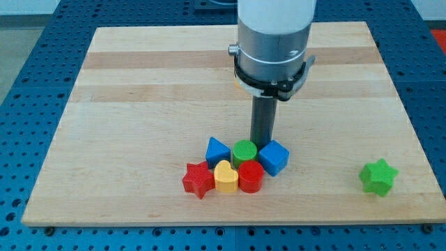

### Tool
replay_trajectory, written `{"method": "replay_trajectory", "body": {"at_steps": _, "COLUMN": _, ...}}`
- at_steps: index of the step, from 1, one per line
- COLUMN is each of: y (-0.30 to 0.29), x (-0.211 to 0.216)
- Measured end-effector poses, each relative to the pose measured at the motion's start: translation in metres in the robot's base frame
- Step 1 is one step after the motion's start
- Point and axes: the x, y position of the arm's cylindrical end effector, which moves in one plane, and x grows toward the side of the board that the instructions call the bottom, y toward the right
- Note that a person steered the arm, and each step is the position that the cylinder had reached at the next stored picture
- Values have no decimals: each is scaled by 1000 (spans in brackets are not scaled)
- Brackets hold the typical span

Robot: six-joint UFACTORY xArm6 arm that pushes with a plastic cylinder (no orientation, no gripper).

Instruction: Push the hexagon into the green circle

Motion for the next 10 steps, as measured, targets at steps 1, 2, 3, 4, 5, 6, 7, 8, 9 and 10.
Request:
{"method": "replay_trajectory", "body": {"at_steps": 1, "y": 0, "x": 5}}
{"method": "replay_trajectory", "body": {"at_steps": 2, "y": -3, "x": -31}}
{"method": "replay_trajectory", "body": {"at_steps": 3, "y": -32, "x": -56}}
{"method": "replay_trajectory", "body": {"at_steps": 4, "y": -83, "x": -76}}
{"method": "replay_trajectory", "body": {"at_steps": 5, "y": -119, "x": -110}}
{"method": "replay_trajectory", "body": {"at_steps": 6, "y": -124, "x": -156}}
{"method": "replay_trajectory", "body": {"at_steps": 7, "y": -102, "x": -188}}
{"method": "replay_trajectory", "body": {"at_steps": 8, "y": -59, "x": -197}}
{"method": "replay_trajectory", "body": {"at_steps": 9, "y": -26, "x": -195}}
{"method": "replay_trajectory", "body": {"at_steps": 10, "y": -14, "x": -178}}
